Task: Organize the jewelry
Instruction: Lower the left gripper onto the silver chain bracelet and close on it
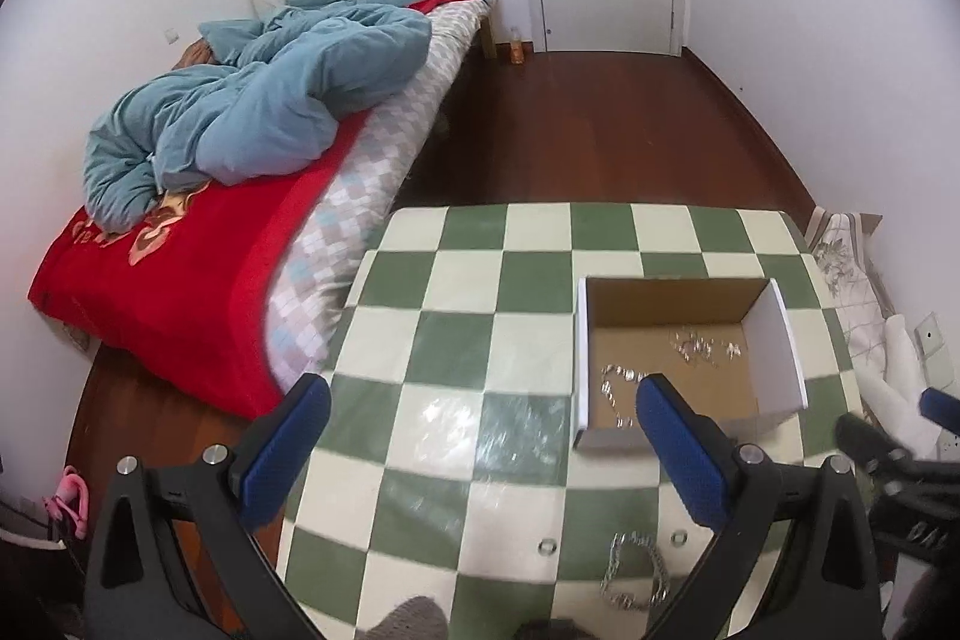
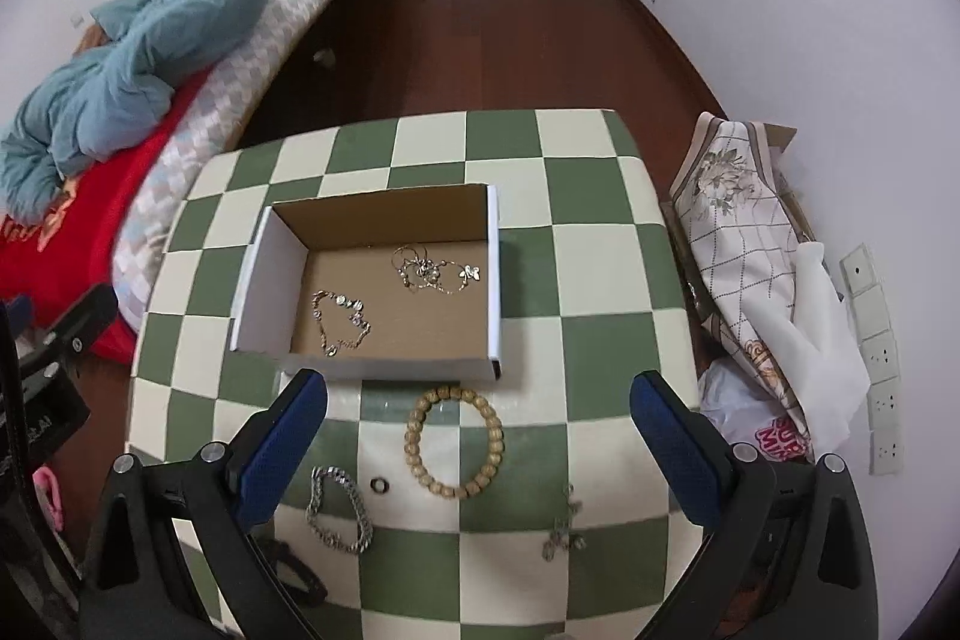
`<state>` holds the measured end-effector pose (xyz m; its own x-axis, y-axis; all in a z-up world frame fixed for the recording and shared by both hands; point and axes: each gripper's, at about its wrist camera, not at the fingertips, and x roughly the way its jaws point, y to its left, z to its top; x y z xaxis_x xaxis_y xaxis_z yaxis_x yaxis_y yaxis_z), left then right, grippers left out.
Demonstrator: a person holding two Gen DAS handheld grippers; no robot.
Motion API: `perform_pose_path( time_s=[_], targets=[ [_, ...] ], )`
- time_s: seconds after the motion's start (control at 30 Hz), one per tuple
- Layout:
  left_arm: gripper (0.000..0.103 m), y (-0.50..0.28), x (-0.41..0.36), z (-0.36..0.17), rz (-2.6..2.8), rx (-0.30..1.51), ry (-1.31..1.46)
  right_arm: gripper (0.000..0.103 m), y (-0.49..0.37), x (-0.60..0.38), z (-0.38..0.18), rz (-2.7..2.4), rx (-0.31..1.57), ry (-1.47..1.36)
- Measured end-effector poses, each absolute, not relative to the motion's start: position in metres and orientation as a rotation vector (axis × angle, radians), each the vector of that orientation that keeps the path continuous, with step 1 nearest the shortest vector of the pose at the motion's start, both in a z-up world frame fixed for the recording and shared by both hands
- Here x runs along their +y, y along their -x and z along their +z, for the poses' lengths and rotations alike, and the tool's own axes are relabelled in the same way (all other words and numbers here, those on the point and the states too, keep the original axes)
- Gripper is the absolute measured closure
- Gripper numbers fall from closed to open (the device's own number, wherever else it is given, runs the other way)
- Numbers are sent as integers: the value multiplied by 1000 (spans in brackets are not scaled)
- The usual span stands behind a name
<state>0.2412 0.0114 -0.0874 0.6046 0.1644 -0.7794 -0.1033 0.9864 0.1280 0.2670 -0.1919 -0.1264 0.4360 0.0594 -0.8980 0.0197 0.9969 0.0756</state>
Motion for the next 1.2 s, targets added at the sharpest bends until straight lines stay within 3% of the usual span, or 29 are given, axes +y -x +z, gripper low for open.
perform_pose_path(
  time_s=[0.17,0.53,0.57,0.63,0.87,0.97,1.0,1.1,1.17,1.2],
  targets=[
    [0,-213,21,-100,170,956,-50,2,-232,-218,-126,-5,1116,-112],
    [3,-215,-9,-197,61,1212,-129,31,-195,-285,-220,-136,1285,-237],
    [6,-218,-15,-207,35,1245,-131,35,-194,-285,-229,-136,1300,-242],
    [20,-221,-26,-219,-6,1282,-145,37,-193,-283,-245,-135,1329,-246],
    [23,-222,-55,-245,-73,1343,-193,41,-189,-267,-272,-135,1365,-208],
    [30,-219,-60,-251,-84,1356,-196,41,-189,-263,-273,-138,1361,-180],
    [39,-219,-64,-254,-86,1361,-197,41,-190,-262,-273,-138,1360,-173],
    [44,-214,-63,-253,-99,1359,-168,44,-191,-258,-272,-139,1353,-141],
    [55,-211,-61,-251,-123,1359,-128,47,-191,-255,-273,-145,1344,-106],
    [67,-209,-61,-250,-132,1354,-111,49,-191,-254,-272,-143,1336,-100]
  ],
)
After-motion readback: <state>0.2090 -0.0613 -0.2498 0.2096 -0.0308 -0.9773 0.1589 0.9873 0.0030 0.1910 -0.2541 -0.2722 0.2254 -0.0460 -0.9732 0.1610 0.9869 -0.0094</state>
